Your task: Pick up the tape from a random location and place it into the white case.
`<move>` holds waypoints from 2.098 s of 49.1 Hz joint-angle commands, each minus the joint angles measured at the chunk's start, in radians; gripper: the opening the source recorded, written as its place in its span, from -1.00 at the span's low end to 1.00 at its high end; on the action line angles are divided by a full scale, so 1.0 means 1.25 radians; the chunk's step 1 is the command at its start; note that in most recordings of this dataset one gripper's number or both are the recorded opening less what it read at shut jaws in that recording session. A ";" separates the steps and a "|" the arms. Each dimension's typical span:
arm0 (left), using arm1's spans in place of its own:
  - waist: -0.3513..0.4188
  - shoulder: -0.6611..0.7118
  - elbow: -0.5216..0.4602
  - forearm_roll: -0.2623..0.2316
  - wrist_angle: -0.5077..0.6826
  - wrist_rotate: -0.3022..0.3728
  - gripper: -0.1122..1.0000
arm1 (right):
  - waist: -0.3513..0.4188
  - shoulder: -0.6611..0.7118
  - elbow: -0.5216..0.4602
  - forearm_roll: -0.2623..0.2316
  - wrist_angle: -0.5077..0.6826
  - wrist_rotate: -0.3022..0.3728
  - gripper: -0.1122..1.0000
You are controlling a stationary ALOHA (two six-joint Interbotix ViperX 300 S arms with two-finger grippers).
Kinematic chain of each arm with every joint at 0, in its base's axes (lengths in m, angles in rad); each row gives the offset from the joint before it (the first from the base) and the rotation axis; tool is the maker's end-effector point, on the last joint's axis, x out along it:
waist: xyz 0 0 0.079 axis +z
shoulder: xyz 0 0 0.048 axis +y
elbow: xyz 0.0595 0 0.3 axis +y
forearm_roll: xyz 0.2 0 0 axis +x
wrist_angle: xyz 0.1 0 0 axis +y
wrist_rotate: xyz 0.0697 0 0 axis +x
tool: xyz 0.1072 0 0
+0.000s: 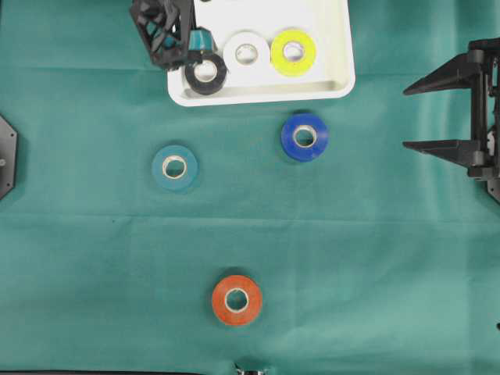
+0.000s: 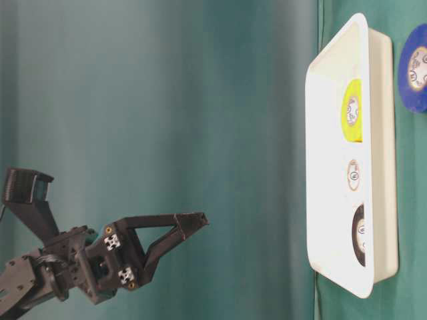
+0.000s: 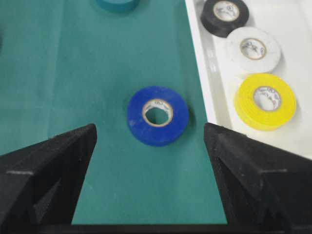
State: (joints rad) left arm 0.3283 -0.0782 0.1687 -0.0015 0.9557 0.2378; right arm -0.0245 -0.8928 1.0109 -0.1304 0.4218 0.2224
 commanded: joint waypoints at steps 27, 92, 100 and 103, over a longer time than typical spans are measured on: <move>-0.227 -0.054 0.026 0.001 -0.026 -0.133 0.99 | -0.001 0.002 -0.020 0.000 -0.009 -0.001 0.75; -0.238 -0.493 0.395 -0.001 -0.383 -0.137 0.99 | -0.005 0.004 -0.021 -0.001 -0.007 0.000 0.75; -0.238 -0.565 0.457 -0.002 -0.430 -0.137 0.99 | -0.005 0.004 -0.020 -0.001 -0.007 0.000 0.75; -0.238 -0.582 0.475 -0.002 -0.439 -0.137 0.99 | -0.006 0.004 -0.020 -0.001 -0.007 0.000 0.75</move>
State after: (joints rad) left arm 0.0291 -0.7854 0.7547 -0.0015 0.4295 0.0675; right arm -0.0291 -0.8912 1.0094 -0.1289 0.4218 0.2224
